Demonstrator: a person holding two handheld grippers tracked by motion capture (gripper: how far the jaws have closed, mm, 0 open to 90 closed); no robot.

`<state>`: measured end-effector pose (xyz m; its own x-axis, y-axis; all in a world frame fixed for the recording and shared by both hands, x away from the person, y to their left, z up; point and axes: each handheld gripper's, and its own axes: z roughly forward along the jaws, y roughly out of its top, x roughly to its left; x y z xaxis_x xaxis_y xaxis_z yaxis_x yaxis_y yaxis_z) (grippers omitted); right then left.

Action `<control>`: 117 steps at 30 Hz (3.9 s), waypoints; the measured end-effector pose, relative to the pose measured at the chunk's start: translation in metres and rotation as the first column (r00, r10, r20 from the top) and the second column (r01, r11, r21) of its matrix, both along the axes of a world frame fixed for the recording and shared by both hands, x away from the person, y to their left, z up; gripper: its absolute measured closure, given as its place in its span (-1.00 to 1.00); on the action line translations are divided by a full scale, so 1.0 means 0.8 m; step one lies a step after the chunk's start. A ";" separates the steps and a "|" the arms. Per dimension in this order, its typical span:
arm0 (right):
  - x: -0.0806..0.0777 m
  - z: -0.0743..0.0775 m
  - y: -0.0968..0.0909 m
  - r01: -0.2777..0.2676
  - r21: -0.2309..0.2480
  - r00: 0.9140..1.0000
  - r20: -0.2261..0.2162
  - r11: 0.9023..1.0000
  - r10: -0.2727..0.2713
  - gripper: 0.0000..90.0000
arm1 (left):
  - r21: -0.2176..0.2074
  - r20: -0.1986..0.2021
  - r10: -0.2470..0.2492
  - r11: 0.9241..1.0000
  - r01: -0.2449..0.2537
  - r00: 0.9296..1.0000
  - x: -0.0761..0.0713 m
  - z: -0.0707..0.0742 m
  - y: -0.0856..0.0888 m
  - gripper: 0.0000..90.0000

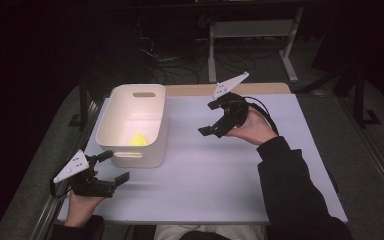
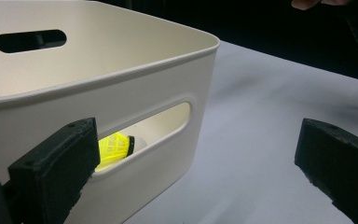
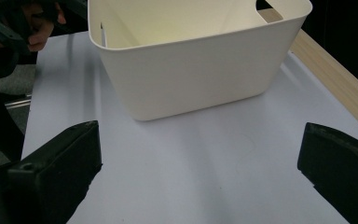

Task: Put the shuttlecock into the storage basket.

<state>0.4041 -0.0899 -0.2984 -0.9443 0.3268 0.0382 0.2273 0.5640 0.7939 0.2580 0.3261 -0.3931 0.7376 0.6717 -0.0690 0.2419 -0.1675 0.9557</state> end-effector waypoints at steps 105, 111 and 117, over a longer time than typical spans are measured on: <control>-0.100 -0.108 -0.180 0.327 0.160 0.945 -0.069 0.931 -0.320 -1.00 | -0.002 -0.001 0.015 1.000 -0.015 1.000 -0.001 0.000 0.001 -1.00; -0.108 -0.117 -0.189 0.346 0.150 0.938 -0.067 0.926 -0.340 -1.00 | 0.000 -0.001 0.017 1.000 -0.017 1.000 -0.001 0.000 0.001 -1.00; -0.115 -0.124 -0.200 0.368 0.161 0.930 -0.075 0.916 -0.360 -1.00 | -0.001 -0.001 0.017 1.000 -0.017 1.000 -0.001 0.000 0.001 -1.00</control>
